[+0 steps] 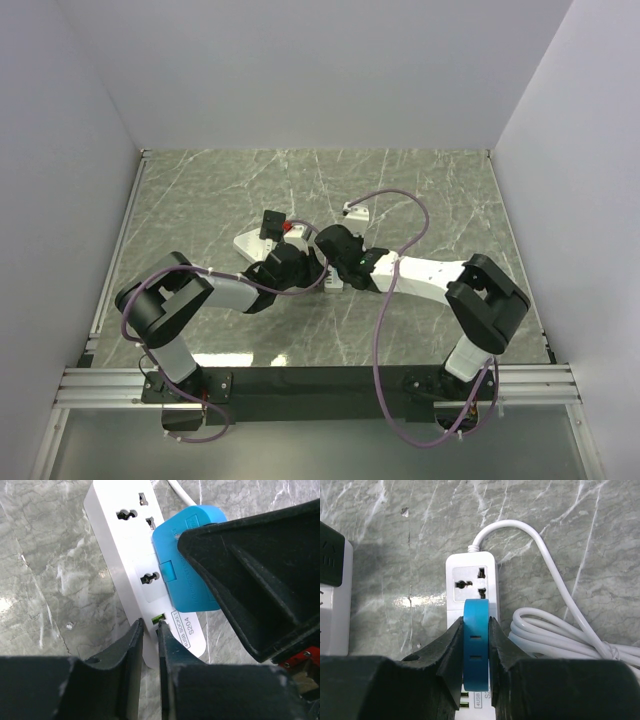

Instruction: Insert the plug

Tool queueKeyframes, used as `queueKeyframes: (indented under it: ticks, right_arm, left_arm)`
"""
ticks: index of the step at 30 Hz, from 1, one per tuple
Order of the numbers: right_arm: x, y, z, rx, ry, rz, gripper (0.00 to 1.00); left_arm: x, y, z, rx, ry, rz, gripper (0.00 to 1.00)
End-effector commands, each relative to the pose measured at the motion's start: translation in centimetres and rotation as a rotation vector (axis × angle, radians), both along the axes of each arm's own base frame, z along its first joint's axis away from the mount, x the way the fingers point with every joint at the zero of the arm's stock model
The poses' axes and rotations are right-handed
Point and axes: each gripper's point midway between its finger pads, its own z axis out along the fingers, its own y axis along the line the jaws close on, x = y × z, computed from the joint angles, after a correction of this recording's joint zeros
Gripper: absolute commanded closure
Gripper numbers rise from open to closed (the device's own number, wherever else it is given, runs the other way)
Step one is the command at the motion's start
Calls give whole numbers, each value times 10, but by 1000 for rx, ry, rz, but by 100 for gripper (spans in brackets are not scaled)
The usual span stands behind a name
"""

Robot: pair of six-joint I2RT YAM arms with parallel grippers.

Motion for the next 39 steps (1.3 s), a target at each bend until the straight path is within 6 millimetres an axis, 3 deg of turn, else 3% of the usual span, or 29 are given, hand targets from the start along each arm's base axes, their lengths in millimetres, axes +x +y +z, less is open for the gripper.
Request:
queueKeyframes:
  ticks: [1, 5, 6, 12, 13, 15, 16, 19, 22, 27, 31, 33, 34, 38, 39]
  right_arm:
    - [-124, -16, -92, -129, 503, 179, 100]
    - [-101, 2, -66, -124, 420, 206, 100]
    - [-97, 3, -62, -129, 407, 209, 96]
    - [-71, 9, -29, -104, 299, 209, 58]
    - [-67, 7, -25, -96, 285, 204, 44]
    - [-63, 5, -14, -65, 244, 202, 35]
    - [-61, 0, -12, -65, 234, 198, 22]
    - [-53, -8, 6, -56, 176, 177, 13]
    - [-50, -11, 31, -12, 103, 187, 12]
    - [-47, -20, 82, 81, -37, 206, 12]
    - [-39, -46, 112, 116, -122, 169, 12]
    - [-31, -61, 121, 122, -156, 138, 12]
    - [-29, -66, 127, 125, -175, 134, 12]
    - [-10, -92, 171, 159, -297, 87, 12]
    - [-7, -94, 179, 166, -313, 95, 12]
  left_arm:
    - [-7, 13, -34, 125, 59, 5, 82]
    - [-4, 13, -34, 139, 50, 14, 81]
    - [-3, 14, -33, 142, 48, 18, 81]
    - [3, 19, -29, 158, 26, 45, 80]
    - [4, 19, -27, 160, 20, 47, 78]
    - [4, 21, -25, 164, 11, 51, 75]
    - [5, 20, -20, 155, 0, 52, 69]
    - [6, 23, -13, 153, -12, 60, 51]
    - [6, 27, -4, 144, -32, 74, 34]
    - [4, 33, 14, 123, -71, 85, 15]
    - [2, 42, 49, 80, -135, 107, 2]
    - [0, 49, 62, 67, -164, 124, 1]
    - [2, 55, 82, 51, -210, 150, 1]
    - [7, 81, 115, 56, -280, 236, 1]
    - [11, 90, 132, 37, -314, 263, 1]
